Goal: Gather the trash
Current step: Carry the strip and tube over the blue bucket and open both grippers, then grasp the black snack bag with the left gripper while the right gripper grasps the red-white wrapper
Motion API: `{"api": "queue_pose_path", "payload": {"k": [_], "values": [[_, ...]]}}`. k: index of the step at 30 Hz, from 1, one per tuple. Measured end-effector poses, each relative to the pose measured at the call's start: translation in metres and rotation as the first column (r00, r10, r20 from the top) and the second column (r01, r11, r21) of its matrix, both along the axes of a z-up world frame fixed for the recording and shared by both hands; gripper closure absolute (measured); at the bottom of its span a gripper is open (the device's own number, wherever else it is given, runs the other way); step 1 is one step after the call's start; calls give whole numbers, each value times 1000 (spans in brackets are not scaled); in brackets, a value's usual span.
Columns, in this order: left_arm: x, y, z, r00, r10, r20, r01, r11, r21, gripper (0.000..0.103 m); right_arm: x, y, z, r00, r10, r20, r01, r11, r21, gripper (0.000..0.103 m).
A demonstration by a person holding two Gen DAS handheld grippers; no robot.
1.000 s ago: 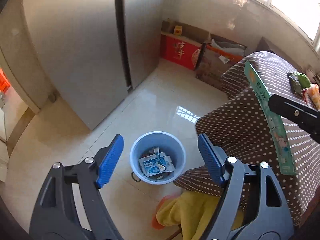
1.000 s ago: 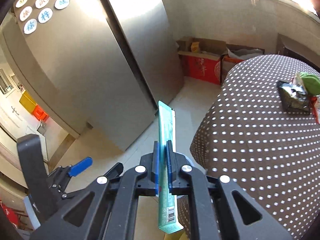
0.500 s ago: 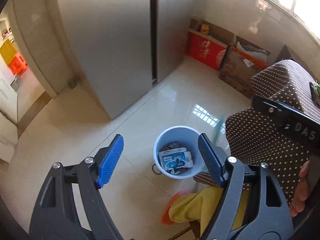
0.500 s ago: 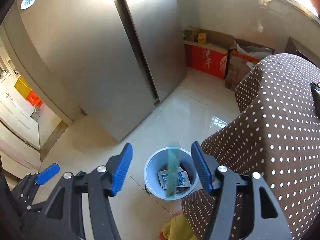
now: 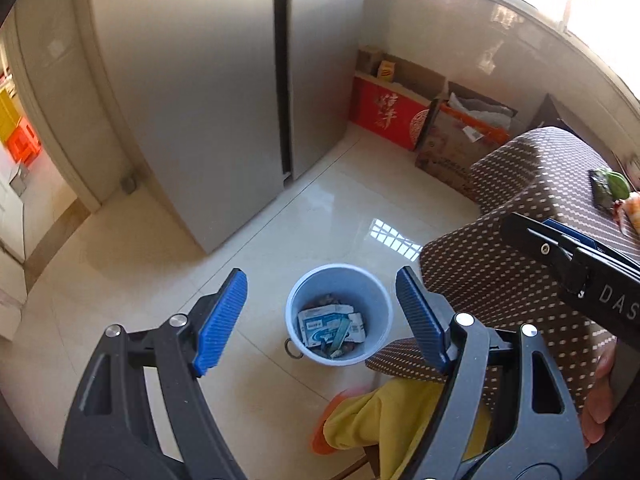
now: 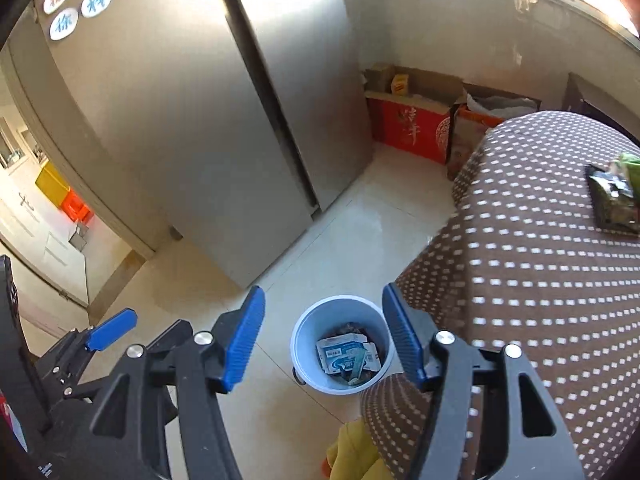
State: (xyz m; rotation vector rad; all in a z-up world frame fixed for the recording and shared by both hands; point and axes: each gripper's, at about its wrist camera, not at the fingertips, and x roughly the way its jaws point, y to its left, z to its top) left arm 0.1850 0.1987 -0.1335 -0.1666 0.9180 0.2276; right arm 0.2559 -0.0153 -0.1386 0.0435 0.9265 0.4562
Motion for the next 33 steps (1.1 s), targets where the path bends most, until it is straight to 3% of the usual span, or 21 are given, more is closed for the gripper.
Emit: {"api": "queue_pose_path", "payload": {"k": [9,15,24,28,33], "values": [[7,-54,29,993,-105,51,104,994,29,25,-8,-69,26,990,-135,50,133,991,30,41],[21,-110,43,974,-217,65,214,976,44,20,-8,-130,29,968,-246,52,244,969,41,37],[53,-197,50,926,-374,46,373,928,18,17,-7,-234,30,908,-417,51,414,909,46,35],[73,-232,46,907,-420,29,421,906,-47,16,-4,-278,32,878,-477,52,475,879,33,34],[102,-268,37,894,-449,-8,447,892,-61,16,-5,-323,30,841,-540,48,540,842,17,34]]}}
